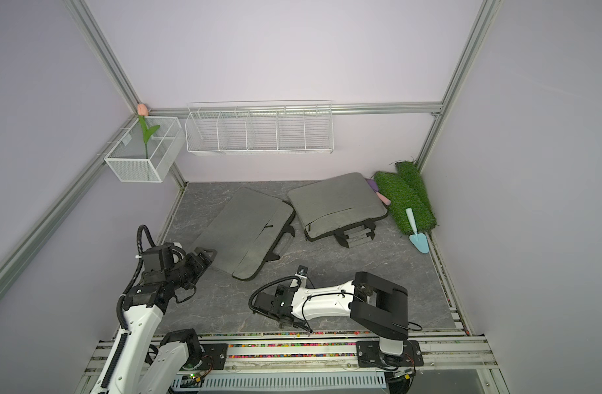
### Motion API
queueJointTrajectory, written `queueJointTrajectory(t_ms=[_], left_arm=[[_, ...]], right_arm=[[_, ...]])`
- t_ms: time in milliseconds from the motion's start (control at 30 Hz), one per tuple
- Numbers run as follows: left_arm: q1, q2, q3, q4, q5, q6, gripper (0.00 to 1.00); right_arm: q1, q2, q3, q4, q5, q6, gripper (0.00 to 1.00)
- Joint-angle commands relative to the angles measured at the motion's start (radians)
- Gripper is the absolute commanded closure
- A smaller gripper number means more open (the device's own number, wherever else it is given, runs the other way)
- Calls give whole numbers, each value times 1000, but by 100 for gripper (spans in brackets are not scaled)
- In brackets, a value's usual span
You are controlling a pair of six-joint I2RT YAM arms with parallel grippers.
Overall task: Put the mouse into the laptop bag
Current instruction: Pick up the mouse from the center of the board.
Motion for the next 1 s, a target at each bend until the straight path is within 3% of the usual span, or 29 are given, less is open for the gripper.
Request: queueJointTrajectory(t_ms=[0, 67, 167, 300, 467, 633, 700, 833, 967], left_arm=[[-6, -5, -1, 16, 9, 2, 12], [-19, -4, -1, 23, 5, 3, 12], [-43, -2, -1, 35, -3, 6, 13], [-84, 33, 3, 67, 2, 8, 14], [-128, 76, 16, 73, -2, 27, 17], [-187, 107, 29, 70, -29, 58, 19], [-254, 124, 48, 52, -91, 73, 19], [-472, 196, 98, 15, -292, 94, 20], [-644, 316, 158, -50, -473, 100, 21]], right_arm=[[-24, 46, 5, 25, -59, 11, 10], [-40, 60, -8, 69, -74, -17, 10], [-52, 77, -3, 77, -82, -47, 1], [-52, 97, 15, 55, -95, -65, 19], [-53, 84, -12, 95, -116, -120, 34], [-53, 30, -40, 104, -83, -163, 36], [-54, -13, -47, 87, -46, -198, 36], [-62, -144, -70, 4, 51, -258, 36], [-134, -300, -168, 35, 44, -354, 44]])
